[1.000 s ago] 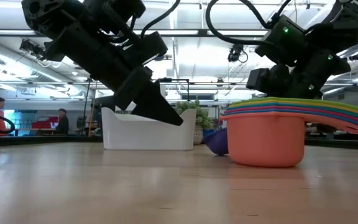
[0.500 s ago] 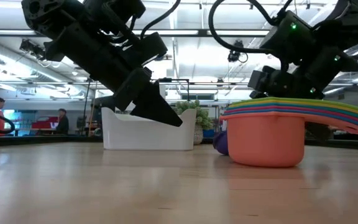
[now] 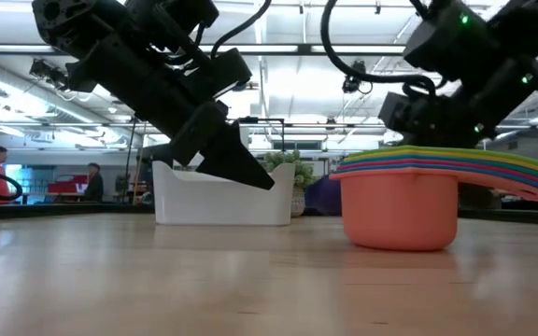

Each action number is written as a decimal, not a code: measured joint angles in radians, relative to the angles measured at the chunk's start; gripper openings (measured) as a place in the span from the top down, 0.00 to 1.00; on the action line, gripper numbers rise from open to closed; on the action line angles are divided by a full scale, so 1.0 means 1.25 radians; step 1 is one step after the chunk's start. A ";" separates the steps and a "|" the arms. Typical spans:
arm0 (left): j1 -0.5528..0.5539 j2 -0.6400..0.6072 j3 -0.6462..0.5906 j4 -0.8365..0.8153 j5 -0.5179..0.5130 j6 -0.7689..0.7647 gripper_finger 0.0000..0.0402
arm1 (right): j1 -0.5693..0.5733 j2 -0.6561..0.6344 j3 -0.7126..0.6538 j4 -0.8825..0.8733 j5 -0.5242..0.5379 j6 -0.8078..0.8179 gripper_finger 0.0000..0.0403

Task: Nest measuring cups in basket
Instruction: Stack the small blue measuring cup on the top of the green measuring cup

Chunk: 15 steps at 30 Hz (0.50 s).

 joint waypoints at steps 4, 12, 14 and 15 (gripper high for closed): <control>0.000 -0.005 0.000 -0.006 0.000 -0.015 0.21 | 0.024 0.000 0.057 -0.113 0.041 0.053 0.98; -0.003 -0.072 0.001 -0.029 0.017 -0.085 0.21 | 0.069 0.000 0.172 -0.426 0.084 0.232 0.98; -0.004 -0.072 0.001 -0.016 0.042 -0.099 0.21 | 0.081 0.000 0.199 -0.494 0.100 0.273 0.98; -0.004 -0.072 0.001 -0.017 0.048 -0.107 0.21 | 0.086 0.000 0.211 -0.532 0.110 0.289 0.98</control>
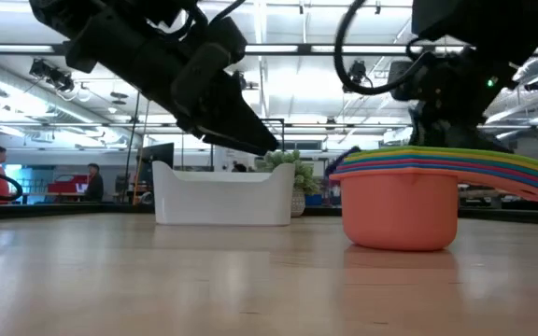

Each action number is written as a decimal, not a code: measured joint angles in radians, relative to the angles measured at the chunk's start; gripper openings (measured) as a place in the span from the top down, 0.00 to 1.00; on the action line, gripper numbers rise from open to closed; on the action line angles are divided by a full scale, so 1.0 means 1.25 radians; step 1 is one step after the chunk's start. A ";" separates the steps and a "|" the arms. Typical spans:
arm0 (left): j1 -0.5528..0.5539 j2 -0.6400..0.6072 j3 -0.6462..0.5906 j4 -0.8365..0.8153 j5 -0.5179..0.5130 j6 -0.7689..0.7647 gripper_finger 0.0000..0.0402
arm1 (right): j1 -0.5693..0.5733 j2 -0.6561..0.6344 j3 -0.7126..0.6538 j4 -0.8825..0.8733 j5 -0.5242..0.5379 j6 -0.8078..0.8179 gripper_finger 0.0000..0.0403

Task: Nest measuring cups in basket
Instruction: Stack the small blue measuring cup on the top of the green measuring cup

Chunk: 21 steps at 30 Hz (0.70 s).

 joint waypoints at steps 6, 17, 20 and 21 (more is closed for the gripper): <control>-0.007 0.000 -0.001 0.020 0.009 -0.025 0.21 | 0.040 0.000 0.106 -0.205 0.026 0.101 0.97; -0.003 0.002 -0.001 0.154 0.078 -0.025 0.26 | 0.190 -0.001 0.198 -0.324 -0.016 0.286 0.97; 0.004 0.002 -0.001 0.176 0.107 -0.055 0.27 | 0.233 0.007 0.199 -0.332 -0.012 0.342 0.98; 0.004 0.002 -0.001 0.185 0.107 -0.065 0.27 | 0.244 0.008 0.199 -0.333 -0.013 0.361 0.98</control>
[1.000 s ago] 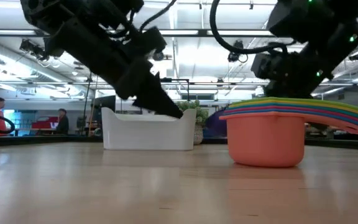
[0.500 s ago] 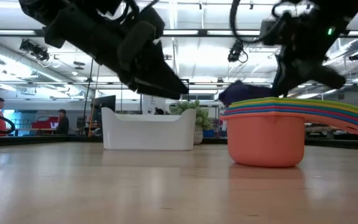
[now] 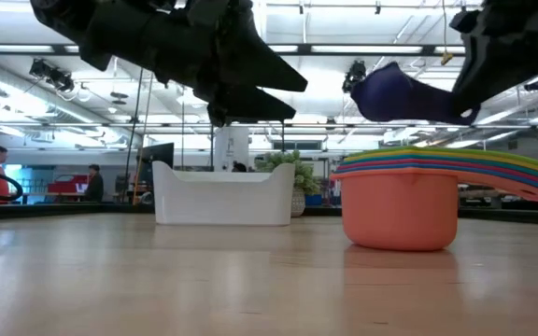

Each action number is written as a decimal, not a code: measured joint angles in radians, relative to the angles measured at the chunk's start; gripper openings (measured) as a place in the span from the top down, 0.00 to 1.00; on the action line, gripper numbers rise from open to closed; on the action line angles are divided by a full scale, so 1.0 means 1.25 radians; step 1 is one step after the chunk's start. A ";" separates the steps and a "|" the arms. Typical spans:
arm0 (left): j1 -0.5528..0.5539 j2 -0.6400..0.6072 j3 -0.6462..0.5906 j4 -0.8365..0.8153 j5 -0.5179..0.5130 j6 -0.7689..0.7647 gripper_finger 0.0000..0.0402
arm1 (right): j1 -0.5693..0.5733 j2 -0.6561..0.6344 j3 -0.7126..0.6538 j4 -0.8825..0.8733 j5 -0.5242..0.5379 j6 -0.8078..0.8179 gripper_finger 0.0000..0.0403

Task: Nest measuring cups in basket
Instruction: Stack the small blue measuring cup on the top of the green measuring cup

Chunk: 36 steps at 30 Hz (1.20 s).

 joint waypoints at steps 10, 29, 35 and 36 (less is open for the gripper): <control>-0.005 0.000 0.000 0.006 0.018 -0.023 0.27 | 0.073 0.165 0.165 -0.181 0.002 0.148 0.98; -0.022 0.001 0.000 0.004 0.020 -0.001 0.27 | 0.128 0.419 0.382 -0.400 -0.050 0.383 0.98; -0.022 0.001 0.000 0.000 0.020 0.008 0.27 | 0.128 0.419 0.382 -0.368 -0.053 0.392 0.98; -0.022 0.001 0.000 0.000 0.020 0.008 0.27 | 0.128 0.419 0.382 -0.358 -0.056 0.383 0.98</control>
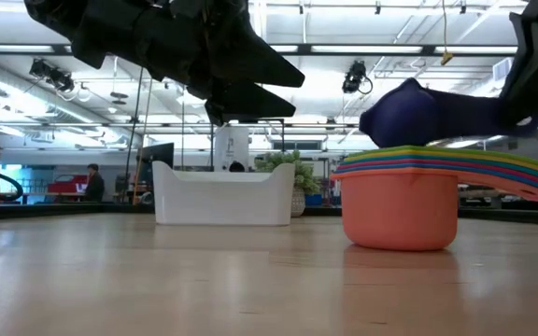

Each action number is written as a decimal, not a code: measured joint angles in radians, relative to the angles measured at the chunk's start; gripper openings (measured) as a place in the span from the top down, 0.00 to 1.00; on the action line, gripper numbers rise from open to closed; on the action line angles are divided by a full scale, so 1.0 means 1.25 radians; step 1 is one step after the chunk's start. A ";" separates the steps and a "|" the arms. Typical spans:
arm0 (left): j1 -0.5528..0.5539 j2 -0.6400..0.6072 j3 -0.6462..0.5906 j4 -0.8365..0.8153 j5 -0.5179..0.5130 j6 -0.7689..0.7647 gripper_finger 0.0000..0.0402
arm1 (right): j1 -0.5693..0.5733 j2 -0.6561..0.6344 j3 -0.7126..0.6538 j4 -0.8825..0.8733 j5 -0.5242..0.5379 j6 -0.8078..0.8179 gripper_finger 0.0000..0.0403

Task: Nest measuring cups in basket
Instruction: Stack the small blue measuring cup on the top of the green measuring cup

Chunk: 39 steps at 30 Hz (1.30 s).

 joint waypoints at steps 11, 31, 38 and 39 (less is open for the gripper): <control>0.000 0.000 0.000 0.001 0.006 0.000 0.27 | -0.030 0.000 -0.001 0.061 -0.047 -0.052 0.95; 0.000 0.000 0.000 0.001 0.035 0.000 0.27 | -0.055 -0.001 -0.001 0.099 -0.116 -0.151 0.73; 0.000 0.000 0.000 0.001 0.043 -0.001 0.27 | -0.054 -0.002 0.009 0.114 -0.147 -0.158 0.65; -0.001 0.000 0.000 0.002 0.043 -0.001 0.27 | -0.054 -0.002 0.017 0.111 -0.146 -0.158 0.65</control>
